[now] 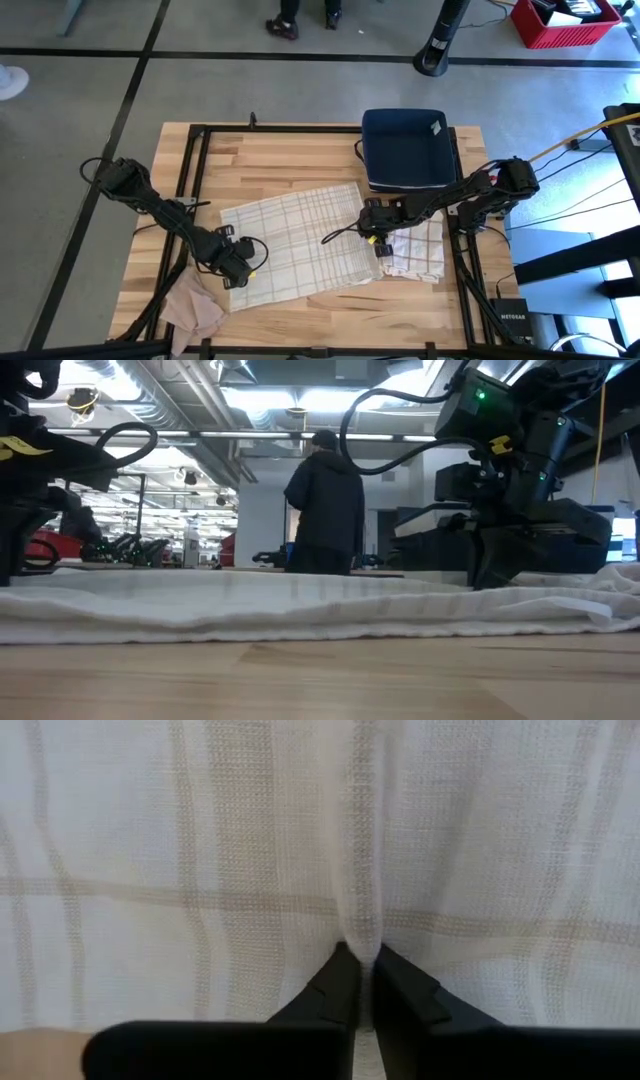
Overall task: Fold towel
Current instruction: Fold the white plaid towel
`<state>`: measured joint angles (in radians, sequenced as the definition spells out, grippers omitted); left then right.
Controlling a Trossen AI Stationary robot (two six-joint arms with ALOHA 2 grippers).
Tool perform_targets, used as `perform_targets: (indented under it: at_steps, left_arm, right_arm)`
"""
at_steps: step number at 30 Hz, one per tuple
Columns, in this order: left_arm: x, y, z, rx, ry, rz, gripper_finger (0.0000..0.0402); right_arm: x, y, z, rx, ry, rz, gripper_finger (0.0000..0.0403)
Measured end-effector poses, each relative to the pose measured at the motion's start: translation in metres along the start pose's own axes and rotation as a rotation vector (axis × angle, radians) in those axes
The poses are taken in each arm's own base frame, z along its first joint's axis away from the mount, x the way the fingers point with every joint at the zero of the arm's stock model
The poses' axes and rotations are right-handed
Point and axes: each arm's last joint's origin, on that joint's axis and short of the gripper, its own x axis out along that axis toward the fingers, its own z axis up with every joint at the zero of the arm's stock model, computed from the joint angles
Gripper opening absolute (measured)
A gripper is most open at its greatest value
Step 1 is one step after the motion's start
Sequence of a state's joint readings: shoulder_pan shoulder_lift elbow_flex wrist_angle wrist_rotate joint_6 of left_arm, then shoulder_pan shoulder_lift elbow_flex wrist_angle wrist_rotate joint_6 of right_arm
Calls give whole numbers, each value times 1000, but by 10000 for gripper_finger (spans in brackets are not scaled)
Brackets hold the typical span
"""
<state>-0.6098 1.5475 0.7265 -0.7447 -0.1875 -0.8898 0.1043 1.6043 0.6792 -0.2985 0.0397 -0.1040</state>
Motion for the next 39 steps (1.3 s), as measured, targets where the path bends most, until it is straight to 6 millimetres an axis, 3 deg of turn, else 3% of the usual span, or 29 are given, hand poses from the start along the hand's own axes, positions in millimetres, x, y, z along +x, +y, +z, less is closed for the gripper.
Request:
perform_targets:
  at_steps: [5, 14, 23, 30, 39]
  left_arm:
    - [0, 0, 0, 22, 0, 5, 8]
    - [-7, 1, -4, 44, -30, 99, 2]
    - [-67, 2, 2, 56, -110, 197, 1]
    - [-107, 14, 5, 21, -203, 244, 0]
    - [-139, 45, -3, -26, -321, 439, 0]
  right_arm:
    - [0, 0, 0, -4, 0, -1, 8]
    - [-9, 1, 6, -19, -26, -105, 5]
    - [-65, 14, 26, -79, -124, -298, 3]
    - [-109, 13, 40, -58, -224, -413, 3]
    - [-127, 6, 40, -36, -224, -649, 3]
